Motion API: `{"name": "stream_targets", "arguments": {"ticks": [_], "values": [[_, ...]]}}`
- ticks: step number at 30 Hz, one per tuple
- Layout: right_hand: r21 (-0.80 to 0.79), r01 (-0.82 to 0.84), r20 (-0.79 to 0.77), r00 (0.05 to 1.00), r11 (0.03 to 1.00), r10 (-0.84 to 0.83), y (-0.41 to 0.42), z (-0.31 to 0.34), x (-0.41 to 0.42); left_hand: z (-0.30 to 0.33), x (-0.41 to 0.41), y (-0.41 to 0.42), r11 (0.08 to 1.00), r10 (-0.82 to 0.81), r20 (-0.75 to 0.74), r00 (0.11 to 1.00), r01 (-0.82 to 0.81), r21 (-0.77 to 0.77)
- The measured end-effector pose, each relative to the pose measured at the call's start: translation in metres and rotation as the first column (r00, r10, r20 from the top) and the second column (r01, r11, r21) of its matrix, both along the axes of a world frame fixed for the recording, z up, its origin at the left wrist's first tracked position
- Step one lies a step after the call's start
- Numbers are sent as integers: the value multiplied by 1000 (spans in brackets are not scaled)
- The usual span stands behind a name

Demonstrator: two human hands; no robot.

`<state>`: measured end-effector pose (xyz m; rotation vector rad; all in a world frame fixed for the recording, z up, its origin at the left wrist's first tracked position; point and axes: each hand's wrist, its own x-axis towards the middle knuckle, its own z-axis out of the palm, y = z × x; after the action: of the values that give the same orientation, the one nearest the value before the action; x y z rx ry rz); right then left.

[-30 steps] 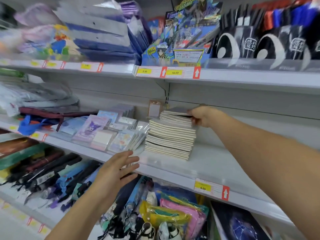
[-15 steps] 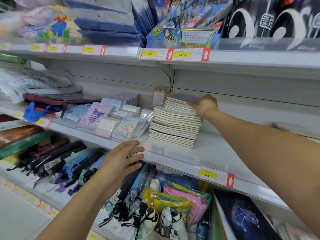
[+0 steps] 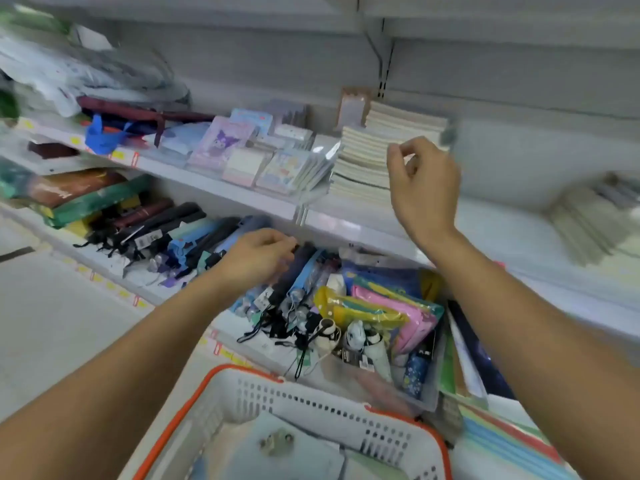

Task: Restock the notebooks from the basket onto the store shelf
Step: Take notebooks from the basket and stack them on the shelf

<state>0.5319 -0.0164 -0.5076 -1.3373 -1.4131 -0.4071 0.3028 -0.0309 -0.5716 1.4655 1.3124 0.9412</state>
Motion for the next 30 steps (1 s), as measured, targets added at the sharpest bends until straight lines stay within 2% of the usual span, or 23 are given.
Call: {"name": "stream_targets", "arguments": {"ticks": [1,2,3,4,5,6,7,8,11,14,15,19,22,23,25,27,28,29,30], "values": [[-104,-141,-55,989,984,136,-18,-47,-26,-11,-8,-3,999,-41,-166,985,39,-18],[-309,-250,-92,968,918,233,-33,-100,-50,-22,-17,-6,993,-114,-327,938,93,-79],[-564,-322,-121,943,760,310,-49,-158,-72,-34,-28,-10,975,-204,-463,863,137,-174],[-778,-331,-142,921,534,364,-65,-217,-90,-43,-38,-14,949,-293,-568,769,164,-268],[-912,-289,-172,914,291,368,-81,-267,-102,-51,-47,-17,922,-371,-645,668,180,-344],[-969,-230,-187,923,94,336,-95,-311,-108,-56,-55,-19,899,-427,-701,572,187,-395],[-989,-143,-146,938,-30,315,-108,-343,-109,-59,-64,-21,888,-454,-739,497,188,-419],[-993,-66,-94,947,-102,306,-117,-368,-106,-62,-72,-23,883,-466,-762,450,184,-432],[-986,58,14,963,-157,269,-133,-403,-91,-66,-88,-27,873,-486,-766,421,183,-453],[-987,49,14,975,-153,221,-137,-405,-84,-68,-99,-26,872,-486,-748,453,187,-453],[-989,73,43,973,-126,229,-138,-401,-84,-68,-101,-25,874,-483,-746,459,190,-448],[-945,325,320,904,30,283,-132,-391,-86,-68,-100,-25,875,-483,-761,433,208,-437],[-929,357,370,896,99,247,-126,-384,-83,-67,-97,-25,869,-494,-752,435,217,-445],[-947,303,320,920,108,226,-125,-381,-81,-67,-97,-24,869,-494,-748,443,220,-443],[-990,114,126,982,88,138,-121,-377,-76,-66,-96,-26,864,-502,-742,443,222,-452],[-986,-165,-165,986,-8,-38,-120,-370,-66,-65,-94,-28,859,-510,-736,445,219,-463],[-928,-363,-347,924,-83,-162,-121,-363,-61,-65,-94,-28,860,-508,-734,451,213,-464],[-807,-573,-521,804,-143,-286,-122,-352,-56,-65,-94,-29,857,-511,-732,451,205,-472],[-659,-738,-654,658,-148,-373,-123,-340,-51,-63,-93,-31,855,-513,-735,443,191,-482]]}}
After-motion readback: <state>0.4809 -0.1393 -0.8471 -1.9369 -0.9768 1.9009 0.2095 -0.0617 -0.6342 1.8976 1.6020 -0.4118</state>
